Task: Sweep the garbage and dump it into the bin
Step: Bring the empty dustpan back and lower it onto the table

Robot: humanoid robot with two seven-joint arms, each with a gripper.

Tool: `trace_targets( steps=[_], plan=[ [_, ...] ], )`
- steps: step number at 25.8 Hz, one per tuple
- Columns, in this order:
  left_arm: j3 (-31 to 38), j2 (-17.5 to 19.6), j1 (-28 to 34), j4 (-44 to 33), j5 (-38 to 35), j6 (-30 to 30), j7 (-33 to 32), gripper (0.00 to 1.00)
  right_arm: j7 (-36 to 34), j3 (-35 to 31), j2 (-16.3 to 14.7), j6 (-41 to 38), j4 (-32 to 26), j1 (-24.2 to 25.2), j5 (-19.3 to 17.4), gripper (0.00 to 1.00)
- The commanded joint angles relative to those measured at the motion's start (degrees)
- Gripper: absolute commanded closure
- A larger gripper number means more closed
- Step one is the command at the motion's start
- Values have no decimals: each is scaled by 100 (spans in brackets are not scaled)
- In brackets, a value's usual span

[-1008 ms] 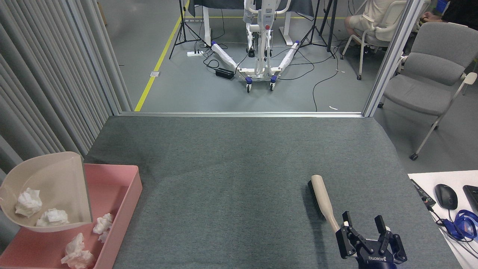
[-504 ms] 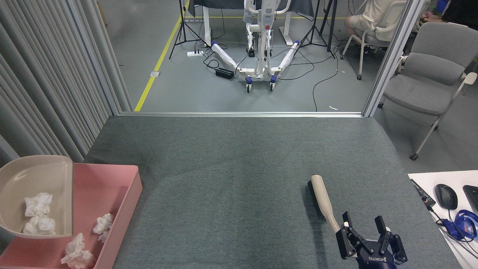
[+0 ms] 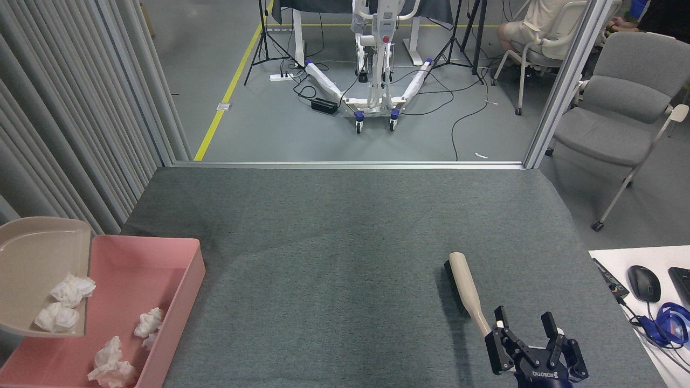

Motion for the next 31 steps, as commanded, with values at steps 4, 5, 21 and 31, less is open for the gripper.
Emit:
trace_targets(
  steps=[4, 5, 21, 31],
  plan=[
    [18, 137, -112, -72, -155, 54, 4, 100, -2, 0, 0, 8, 0, 0, 0, 7],
    [18, 155, -138, -81, -155, 54, 4, 100, -2, 0, 0, 8, 0, 0, 0, 7],
    [-403, 287, -322, -1109, 1699, 309, -110, 100, -2, 0, 9, 8, 0, 0, 0, 7],
    [-1458, -750, -525, -2735, 2315, 1056, 4, 100, -2, 0, 0, 95, 18, 0, 9, 7]
  ],
)
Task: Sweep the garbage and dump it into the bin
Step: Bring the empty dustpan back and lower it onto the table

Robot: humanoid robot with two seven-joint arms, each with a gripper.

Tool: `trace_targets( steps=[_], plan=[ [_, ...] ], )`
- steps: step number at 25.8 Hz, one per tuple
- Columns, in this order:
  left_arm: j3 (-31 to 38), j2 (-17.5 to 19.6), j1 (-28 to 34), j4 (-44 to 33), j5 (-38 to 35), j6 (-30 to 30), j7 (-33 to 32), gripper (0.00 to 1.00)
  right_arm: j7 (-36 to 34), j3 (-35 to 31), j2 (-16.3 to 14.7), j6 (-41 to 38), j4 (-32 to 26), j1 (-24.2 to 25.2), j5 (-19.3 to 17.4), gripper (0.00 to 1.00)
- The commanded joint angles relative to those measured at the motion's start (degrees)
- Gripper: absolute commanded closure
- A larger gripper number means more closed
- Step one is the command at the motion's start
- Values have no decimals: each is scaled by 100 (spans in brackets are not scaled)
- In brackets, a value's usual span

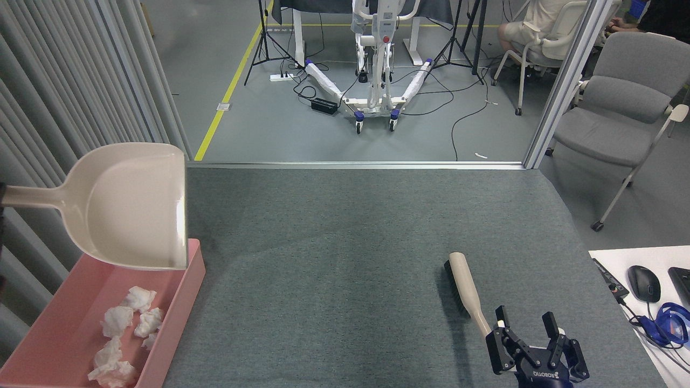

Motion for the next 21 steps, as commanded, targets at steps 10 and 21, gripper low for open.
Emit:
trace_targets(
  steps=[10, 21],
  plan=[
    [-1513, -1775, -326, -299, -831, 604, 228, 100, 12, 0, 6, 118, 18, 53, 76, 7],
    [-1530, -3191, -309, 756, -2466, 824, 185, 100, 12, 0, -3, 118, 18, 53, 76, 7]
  ],
)
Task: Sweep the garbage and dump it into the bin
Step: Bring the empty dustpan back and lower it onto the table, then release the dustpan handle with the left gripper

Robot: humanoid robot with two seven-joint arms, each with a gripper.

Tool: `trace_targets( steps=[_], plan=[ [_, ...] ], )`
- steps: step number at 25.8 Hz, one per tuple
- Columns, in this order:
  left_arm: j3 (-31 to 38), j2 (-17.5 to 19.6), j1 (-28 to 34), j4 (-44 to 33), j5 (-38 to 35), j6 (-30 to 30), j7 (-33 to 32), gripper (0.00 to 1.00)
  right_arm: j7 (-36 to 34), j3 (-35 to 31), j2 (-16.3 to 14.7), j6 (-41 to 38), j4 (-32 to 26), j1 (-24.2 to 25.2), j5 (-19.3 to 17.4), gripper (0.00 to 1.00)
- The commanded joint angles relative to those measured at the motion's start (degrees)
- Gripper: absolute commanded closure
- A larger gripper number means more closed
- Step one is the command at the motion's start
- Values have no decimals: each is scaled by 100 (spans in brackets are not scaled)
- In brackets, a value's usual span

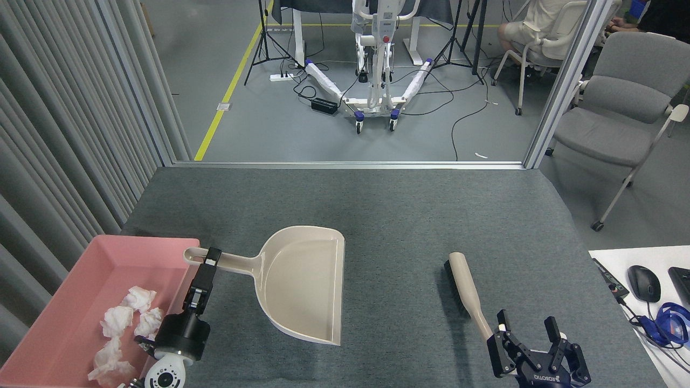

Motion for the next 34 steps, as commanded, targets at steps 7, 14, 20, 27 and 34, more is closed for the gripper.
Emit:
trace_targets(
  steps=[7, 14, 20, 27, 34],
  plan=[
    [23, -418, 43, 718, -521, -144, -45, 100, -1, 0, -4, -19, 0, 8, 0, 7],
    [32, -480, 43, 999, -504, -144, 17, 100, -1, 0, 5, -28, 0, 26, 9, 6],
    [58, -664, 61, 1148, -460, -153, 184, 100, -1, 0, 5, -28, 0, 26, 9, 6],
    [84, -752, 61, 1430, -425, -118, 263, 100, -1, 0, 5, -89, -9, 26, 9, 2],
    [84, -752, 17, 1368, -144, -118, 272, 100, 8, 0, 5, -133, 0, 26, 9, 2]
  ],
)
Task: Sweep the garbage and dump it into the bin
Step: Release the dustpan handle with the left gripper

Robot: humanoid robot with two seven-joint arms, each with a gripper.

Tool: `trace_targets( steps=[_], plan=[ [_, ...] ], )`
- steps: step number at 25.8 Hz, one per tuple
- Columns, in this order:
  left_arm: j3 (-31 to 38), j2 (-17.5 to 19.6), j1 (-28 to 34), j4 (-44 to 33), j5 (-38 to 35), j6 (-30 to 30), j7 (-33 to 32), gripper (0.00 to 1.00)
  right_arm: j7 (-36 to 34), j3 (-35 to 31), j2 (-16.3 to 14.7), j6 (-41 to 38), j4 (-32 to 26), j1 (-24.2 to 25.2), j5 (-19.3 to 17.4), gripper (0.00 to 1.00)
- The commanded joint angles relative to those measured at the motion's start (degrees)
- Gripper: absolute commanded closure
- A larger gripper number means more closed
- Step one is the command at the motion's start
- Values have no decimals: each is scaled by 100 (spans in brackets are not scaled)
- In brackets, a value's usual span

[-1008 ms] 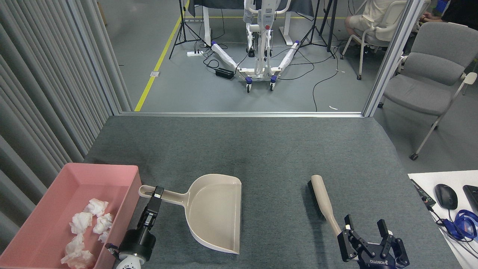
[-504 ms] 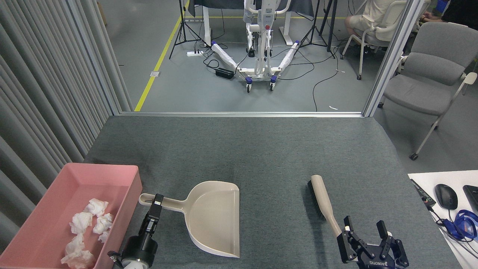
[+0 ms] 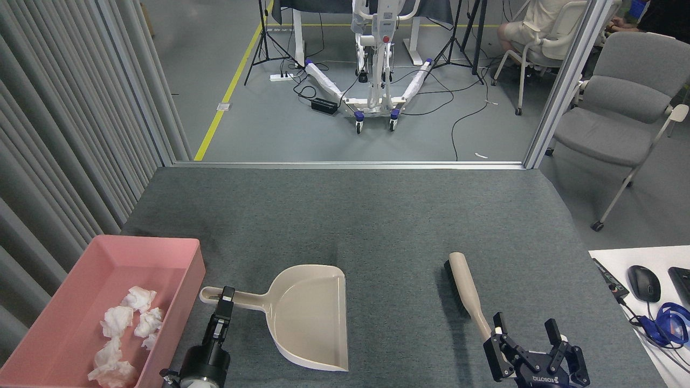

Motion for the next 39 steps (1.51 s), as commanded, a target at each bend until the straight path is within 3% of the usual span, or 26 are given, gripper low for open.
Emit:
trace_targets(
  steps=[1, 10, 15, 16, 18, 21, 28, 39],
  plan=[
    [1, 20, -32, -15, 193, -7, 1, 100, -1, 0, 8, -11, 2, 6, 0, 2],
    [-8, 46, -41, 73, 360, -7, 19, 98, -1, 0, 8, -11, 2, 6, 0, 2],
    [-16, 90, -41, 64, 413, 90, 107, 39, 8, 9, 8, -20, 10, 15, 26, 2],
    [-25, 90, -14, 55, 483, 143, 124, 30, 8, 26, 8, -20, 10, 23, 35, 2],
    [-25, 152, -6, 55, 527, 107, 142, 29, 34, 26, 8, -72, 10, 23, 149, 2],
    [-43, 169, 3, -6, 527, 81, 142, 1, 105, 26, 16, -72, 10, 32, 228, 2],
    [-218, 292, 65, -59, 510, 63, 142, 1, 113, 26, 16, -72, 19, 50, 237, 2],
    [-271, 802, 1128, -1667, 457, 160, 256, 1, 113, 26, 16, -72, 37, 50, 237, 2]
  ],
)
